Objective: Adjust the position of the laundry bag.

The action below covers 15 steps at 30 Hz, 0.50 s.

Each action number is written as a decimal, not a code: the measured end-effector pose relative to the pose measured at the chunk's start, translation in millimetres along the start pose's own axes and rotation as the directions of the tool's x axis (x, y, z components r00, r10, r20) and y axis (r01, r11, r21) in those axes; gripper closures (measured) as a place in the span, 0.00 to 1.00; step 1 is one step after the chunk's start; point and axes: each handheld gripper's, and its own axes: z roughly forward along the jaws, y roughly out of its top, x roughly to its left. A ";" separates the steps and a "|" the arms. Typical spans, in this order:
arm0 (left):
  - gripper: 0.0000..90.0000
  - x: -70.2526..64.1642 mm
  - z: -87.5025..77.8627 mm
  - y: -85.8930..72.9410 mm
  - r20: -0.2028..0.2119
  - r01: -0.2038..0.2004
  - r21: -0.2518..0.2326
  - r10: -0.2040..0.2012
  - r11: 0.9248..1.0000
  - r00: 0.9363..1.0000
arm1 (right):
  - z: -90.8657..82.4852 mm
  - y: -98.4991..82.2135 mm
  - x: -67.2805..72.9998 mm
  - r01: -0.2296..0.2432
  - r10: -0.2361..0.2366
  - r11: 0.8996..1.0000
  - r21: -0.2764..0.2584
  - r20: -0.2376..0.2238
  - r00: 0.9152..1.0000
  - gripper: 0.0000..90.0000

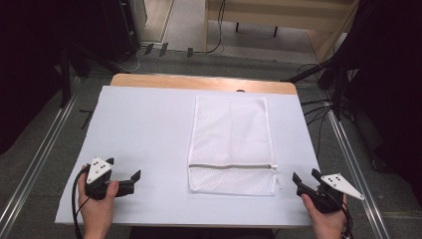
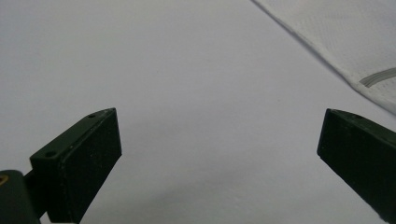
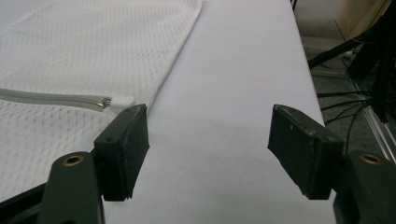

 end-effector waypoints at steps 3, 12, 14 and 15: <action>0.00 -2.8 0.3 0.5 0.012 0.003 -0.001 -0.003 1.000 1.000 | 0.5 0.2 0.8 -0.001 0.001 1.000 0.002 -0.001 1.000 0.34; 0.00 -31.3 11.1 19.2 0.110 0.003 -0.015 -0.001 1.000 0.994 | 1.4 1.5 8.1 -0.010 0.010 1.000 -0.022 -0.018 1.000 0.41; 0.00 -39.6 18.1 26.7 0.119 0.010 -0.017 -0.008 1.000 0.993 | 1.8 2.1 9.1 -0.004 0.004 1.000 -0.027 -0.019 1.000 0.43; 0.00 -45.7 24.1 31.2 0.112 -0.003 -0.013 0.005 1.000 0.994 | 1.8 2.2 9.3 -0.001 0.001 1.000 -0.031 -0.018 1.000 0.44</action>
